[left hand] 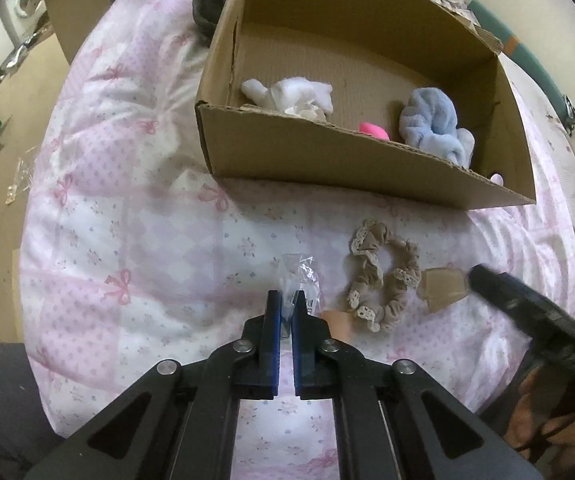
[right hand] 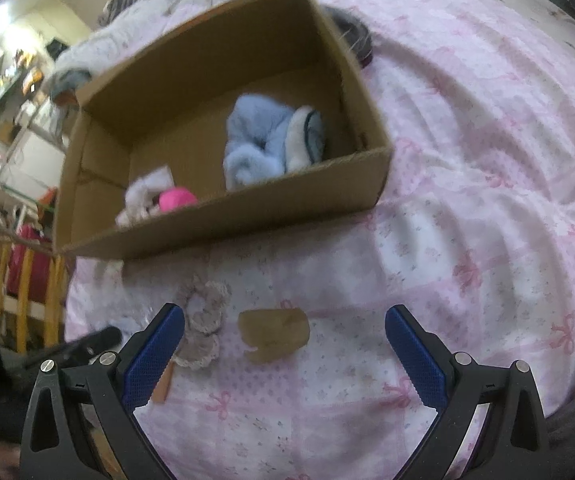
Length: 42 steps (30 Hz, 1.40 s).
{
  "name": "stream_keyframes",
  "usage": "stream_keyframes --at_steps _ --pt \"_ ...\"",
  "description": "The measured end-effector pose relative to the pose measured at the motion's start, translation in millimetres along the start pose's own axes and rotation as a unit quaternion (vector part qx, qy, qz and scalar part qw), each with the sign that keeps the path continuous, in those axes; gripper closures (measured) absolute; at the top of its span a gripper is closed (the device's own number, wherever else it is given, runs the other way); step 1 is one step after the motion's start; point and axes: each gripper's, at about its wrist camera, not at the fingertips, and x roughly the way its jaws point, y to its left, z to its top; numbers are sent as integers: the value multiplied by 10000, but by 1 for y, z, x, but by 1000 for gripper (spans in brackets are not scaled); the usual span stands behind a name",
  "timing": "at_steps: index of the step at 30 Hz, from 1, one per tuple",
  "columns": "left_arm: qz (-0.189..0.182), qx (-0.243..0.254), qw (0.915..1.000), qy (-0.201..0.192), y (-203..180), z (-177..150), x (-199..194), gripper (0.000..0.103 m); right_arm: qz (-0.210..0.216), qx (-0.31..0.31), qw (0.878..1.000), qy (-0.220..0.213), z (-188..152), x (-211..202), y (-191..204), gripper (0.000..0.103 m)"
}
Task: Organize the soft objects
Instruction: 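Grasp the tan translucent pad with the right gripper, then carry the plastic bag and tan pad into the box with both grippers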
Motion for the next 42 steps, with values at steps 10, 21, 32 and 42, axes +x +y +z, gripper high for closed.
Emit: stream_keyframes --at_steps 10,21,32,42 --pt "56 197 9997 -99 -13 -3 2 98 -396 -560 9961 554 -7 44 21 46" --pt "346 77 9989 -309 -2 -4 -7 98 -113 -811 9963 248 -16 22 38 91" --pt "335 85 9966 -754 3 -12 -34 99 230 -1038 9931 -486 -23 -25 54 93" --pt "218 32 9912 -1308 1 -25 -80 98 719 -1059 9875 -918 -37 -68 55 93"
